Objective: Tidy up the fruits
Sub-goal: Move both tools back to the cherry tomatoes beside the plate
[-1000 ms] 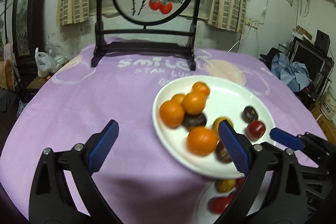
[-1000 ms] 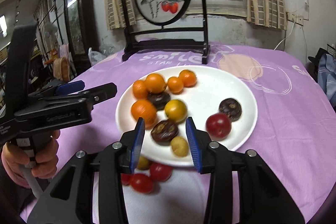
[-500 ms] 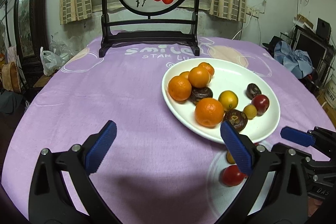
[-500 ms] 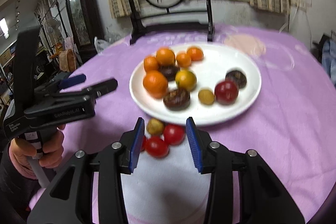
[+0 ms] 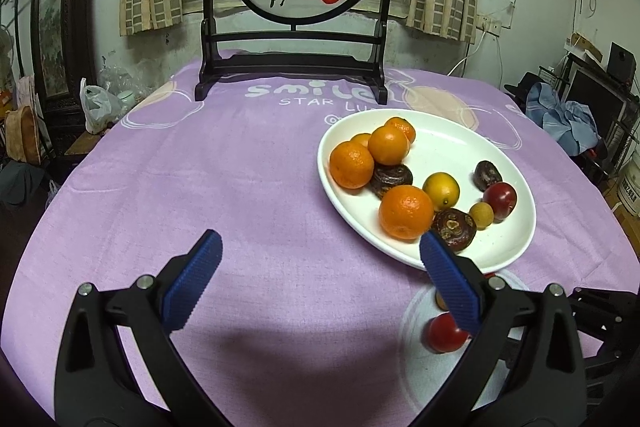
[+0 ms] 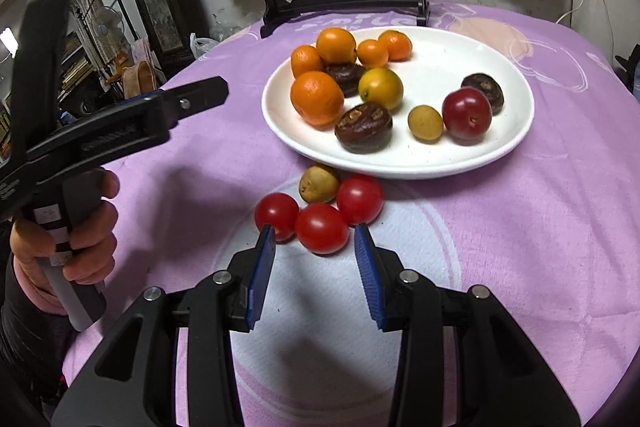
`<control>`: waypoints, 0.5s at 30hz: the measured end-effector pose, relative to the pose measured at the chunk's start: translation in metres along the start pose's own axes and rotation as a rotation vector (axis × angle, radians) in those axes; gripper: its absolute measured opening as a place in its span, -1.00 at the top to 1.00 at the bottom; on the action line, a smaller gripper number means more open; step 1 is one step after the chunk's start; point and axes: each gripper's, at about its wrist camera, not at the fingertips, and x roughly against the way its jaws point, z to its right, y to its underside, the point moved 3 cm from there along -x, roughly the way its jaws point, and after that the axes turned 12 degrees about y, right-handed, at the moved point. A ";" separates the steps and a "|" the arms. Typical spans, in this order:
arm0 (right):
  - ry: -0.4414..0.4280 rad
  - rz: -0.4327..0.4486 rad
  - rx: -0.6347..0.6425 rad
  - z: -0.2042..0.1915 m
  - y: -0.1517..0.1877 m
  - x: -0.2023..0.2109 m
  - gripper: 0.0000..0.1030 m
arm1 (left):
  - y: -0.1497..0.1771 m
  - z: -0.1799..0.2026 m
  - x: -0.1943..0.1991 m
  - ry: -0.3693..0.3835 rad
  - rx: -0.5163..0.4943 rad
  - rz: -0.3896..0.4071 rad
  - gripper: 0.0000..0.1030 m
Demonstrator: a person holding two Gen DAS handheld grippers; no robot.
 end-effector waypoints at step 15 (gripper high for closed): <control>-0.019 -0.017 -0.056 0.006 -0.002 -0.015 0.19 | 0.001 0.001 0.001 -0.010 -0.007 -0.002 -0.96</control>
